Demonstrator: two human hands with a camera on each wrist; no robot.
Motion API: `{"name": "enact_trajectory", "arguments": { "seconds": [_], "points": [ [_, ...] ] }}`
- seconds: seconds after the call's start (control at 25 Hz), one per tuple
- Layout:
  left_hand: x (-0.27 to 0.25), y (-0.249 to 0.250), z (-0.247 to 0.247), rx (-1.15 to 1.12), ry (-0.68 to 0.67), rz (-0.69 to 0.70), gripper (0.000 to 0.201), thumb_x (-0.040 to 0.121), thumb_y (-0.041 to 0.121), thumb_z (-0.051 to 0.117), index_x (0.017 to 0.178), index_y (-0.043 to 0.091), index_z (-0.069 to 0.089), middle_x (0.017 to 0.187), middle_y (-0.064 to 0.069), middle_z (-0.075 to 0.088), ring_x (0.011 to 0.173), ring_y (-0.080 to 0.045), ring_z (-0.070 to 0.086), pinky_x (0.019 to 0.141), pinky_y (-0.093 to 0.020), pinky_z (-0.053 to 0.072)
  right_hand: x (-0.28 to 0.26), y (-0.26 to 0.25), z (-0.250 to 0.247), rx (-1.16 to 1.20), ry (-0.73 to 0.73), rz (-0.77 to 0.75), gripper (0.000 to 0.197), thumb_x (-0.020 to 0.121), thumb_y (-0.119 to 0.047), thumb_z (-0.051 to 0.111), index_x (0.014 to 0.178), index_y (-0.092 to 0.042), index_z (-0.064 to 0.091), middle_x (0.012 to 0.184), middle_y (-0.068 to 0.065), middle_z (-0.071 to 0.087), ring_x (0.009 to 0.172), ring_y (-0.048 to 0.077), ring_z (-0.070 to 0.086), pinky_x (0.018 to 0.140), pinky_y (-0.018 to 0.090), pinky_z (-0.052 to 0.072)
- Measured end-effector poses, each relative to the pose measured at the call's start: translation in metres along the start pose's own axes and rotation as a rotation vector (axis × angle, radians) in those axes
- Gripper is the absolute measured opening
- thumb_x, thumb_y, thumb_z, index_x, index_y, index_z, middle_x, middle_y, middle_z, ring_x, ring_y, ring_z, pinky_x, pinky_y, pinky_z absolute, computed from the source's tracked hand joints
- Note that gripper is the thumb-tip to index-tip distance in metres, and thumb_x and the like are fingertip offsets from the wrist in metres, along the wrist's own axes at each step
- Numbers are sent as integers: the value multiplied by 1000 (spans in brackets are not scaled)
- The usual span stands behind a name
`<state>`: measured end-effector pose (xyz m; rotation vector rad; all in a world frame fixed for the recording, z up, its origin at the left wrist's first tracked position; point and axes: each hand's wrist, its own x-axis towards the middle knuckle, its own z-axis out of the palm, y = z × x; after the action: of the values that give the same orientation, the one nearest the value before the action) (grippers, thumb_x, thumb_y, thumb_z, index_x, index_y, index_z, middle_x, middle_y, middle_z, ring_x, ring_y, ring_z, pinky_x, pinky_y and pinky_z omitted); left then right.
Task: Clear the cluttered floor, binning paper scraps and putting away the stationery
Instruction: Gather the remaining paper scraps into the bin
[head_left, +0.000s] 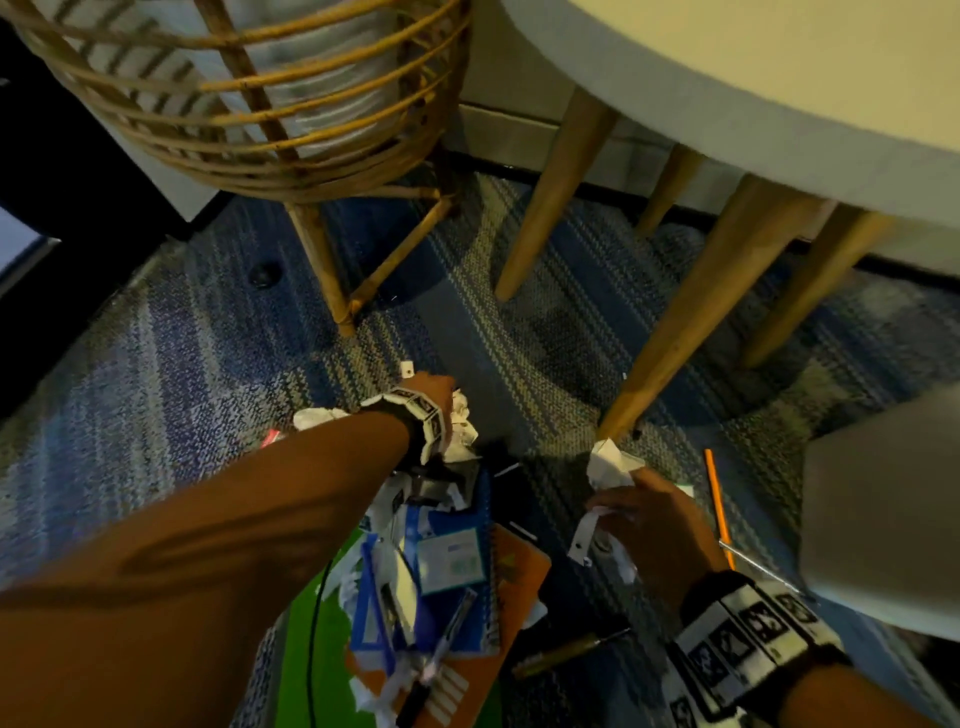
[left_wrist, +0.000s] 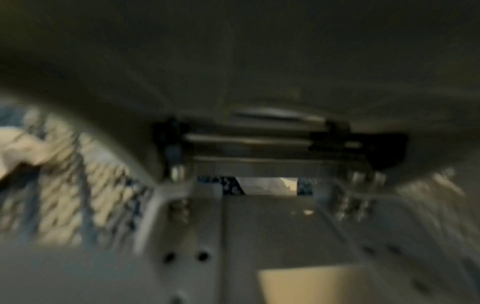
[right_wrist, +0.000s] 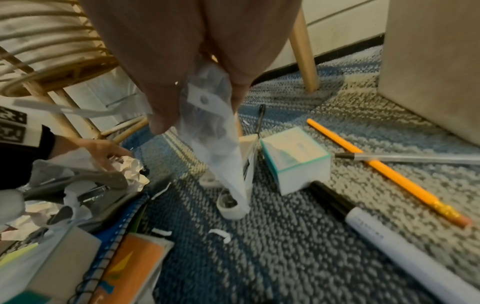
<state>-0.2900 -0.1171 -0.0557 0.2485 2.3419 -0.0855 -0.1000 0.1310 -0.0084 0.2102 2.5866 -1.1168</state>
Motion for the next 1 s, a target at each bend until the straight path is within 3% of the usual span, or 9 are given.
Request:
{"name": "enact_trajectory", "arguments": {
  "seconds": [0.08,0.16,0.24,0.36,0.44,0.68,0.8,0.88,1.0],
  "points": [
    [2,-2,4,-113,43,-12,77,80,26,73,146,19,34,140,-10,48,115,-33,56,90,-41,53,-2,-2,-12,57,3,-18,24,86,0,65,87,-23,73,95,13,66,81,28,61,70,28,48],
    [-4,-4,2,-213,121,-22,73,83,32,70,146,22,35,136,-9,52,114,-32,57,91,-41,53,-5,-4,-30,-56,35,-81,20,83,-3,69,92,-19,76,92,1,60,85,20,55,72,5,37],
    [-17,-7,-2,-324,239,-14,72,82,36,69,145,25,35,137,-8,53,114,-32,57,90,-39,52,-7,-1,-47,-190,66,-199,22,77,-4,76,90,-21,77,90,0,58,84,20,55,72,3,35],
    [-57,0,-26,-533,463,103,46,82,26,69,123,20,50,102,-10,63,89,-30,60,70,-29,44,-23,-2,-77,-334,38,-321,26,74,-5,79,91,-24,76,86,2,57,78,30,55,68,42,53],
    [-94,10,-51,-652,569,184,29,80,22,70,102,23,51,77,0,57,71,-22,55,62,-24,36,-38,-12,-104,-373,63,-324,25,77,-10,76,96,-26,75,90,3,57,81,31,54,71,51,51],
    [-223,94,-97,-733,406,631,25,79,9,70,88,26,54,70,12,58,65,-3,55,58,-17,40,-102,-30,-179,-268,113,-311,19,80,-26,69,97,-31,75,100,3,60,94,29,61,80,40,53],
    [-284,168,-120,-777,331,919,19,80,8,70,86,19,56,74,5,62,66,-6,57,58,-20,44,-143,-38,-227,-184,321,-313,16,81,-23,71,96,-28,75,90,-19,54,82,-4,51,75,6,40],
    [-311,218,-138,-830,357,1032,18,82,11,70,84,18,54,73,7,60,64,-4,56,58,-18,42,-164,-43,-265,-67,526,-267,18,82,-17,70,93,-30,74,82,-12,51,75,-2,50,68,7,37],
    [-325,291,-164,-933,401,1089,19,87,15,63,83,24,47,66,13,53,60,-4,51,55,-18,36,-171,-26,-312,28,675,-115,22,81,-15,73,87,-35,70,89,3,62,83,15,59,78,28,47]
  ]
}}
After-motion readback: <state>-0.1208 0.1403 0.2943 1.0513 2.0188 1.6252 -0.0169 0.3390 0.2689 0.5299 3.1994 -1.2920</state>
